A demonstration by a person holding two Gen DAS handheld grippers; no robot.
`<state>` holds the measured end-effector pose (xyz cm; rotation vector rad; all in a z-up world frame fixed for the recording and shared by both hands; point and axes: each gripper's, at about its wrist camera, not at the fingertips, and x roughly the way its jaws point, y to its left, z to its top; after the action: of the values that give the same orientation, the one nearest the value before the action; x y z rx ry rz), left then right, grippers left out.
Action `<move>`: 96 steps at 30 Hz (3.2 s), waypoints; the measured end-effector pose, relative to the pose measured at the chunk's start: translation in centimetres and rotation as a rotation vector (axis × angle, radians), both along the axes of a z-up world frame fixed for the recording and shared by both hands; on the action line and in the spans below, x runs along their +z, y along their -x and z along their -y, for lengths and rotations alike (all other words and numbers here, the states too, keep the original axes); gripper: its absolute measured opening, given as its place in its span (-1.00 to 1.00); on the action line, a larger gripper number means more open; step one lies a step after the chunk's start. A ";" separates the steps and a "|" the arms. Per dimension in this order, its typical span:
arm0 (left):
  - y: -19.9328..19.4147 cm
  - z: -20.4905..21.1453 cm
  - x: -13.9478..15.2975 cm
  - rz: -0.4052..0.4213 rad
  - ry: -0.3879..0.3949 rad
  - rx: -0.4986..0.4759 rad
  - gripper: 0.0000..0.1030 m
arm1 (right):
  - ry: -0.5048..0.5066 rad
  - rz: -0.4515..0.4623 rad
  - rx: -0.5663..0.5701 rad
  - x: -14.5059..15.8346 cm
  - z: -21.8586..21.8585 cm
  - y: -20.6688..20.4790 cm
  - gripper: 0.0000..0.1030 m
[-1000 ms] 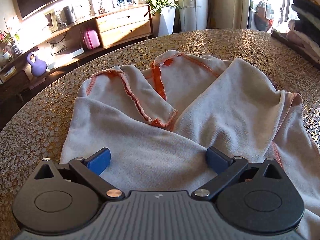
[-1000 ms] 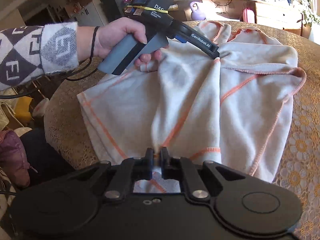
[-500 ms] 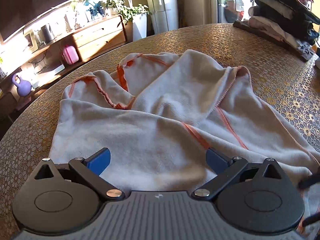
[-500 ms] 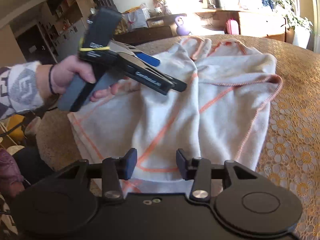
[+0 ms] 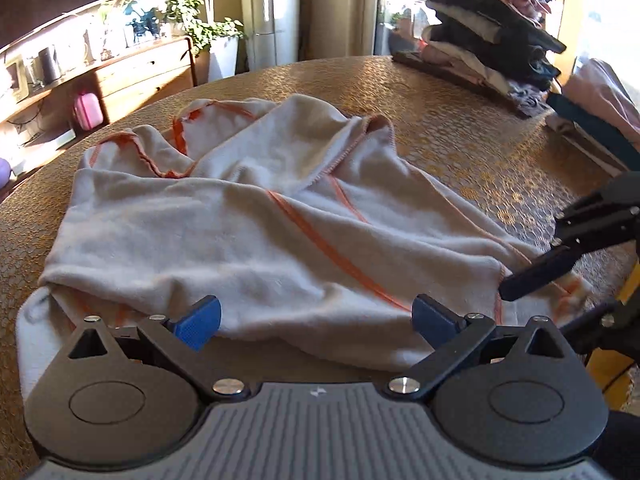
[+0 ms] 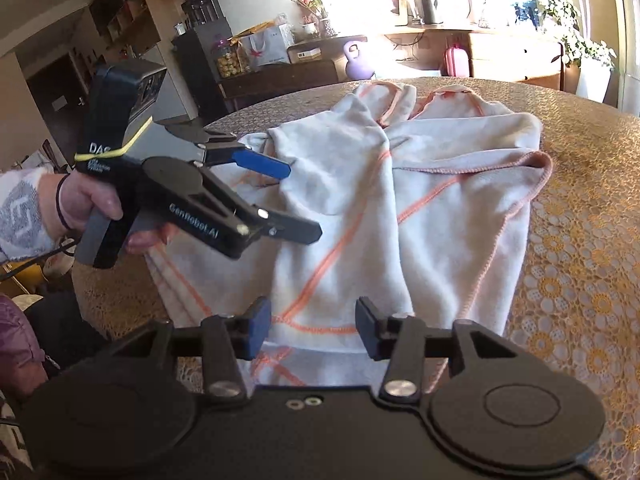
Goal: Fold clothes
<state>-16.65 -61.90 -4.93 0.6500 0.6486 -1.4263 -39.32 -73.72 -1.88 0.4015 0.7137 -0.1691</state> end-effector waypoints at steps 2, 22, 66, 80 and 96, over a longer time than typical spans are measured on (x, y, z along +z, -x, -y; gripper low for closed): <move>0.5 0.0 -1.0 0.022 -0.025 -0.012 0.99 | -0.001 -0.027 0.005 -0.6 -0.1 -0.3 1.00; 2.6 -3.7 -1.1 -0.030 0.007 0.047 0.99 | 0.002 -0.030 -0.115 -0.7 -2.8 0.1 1.00; -12.2 -22.5 -0.9 -0.757 0.131 0.625 0.58 | -0.306 0.071 -0.732 -2.8 -0.9 11.6 1.00; -11.8 -21.8 -1.6 -0.806 0.080 0.665 -0.73 | -0.333 0.077 -0.703 -3.0 -1.0 9.1 1.00; -9.9 -27.0 1.2 -0.628 0.137 0.727 -0.92 | -0.260 0.124 -0.723 -0.7 -5.4 11.1 1.00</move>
<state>-6.76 -34.90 -3.75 -0.1752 1.1248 -0.9489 -50.45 -68.35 -2.58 0.9034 0.4423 -0.7314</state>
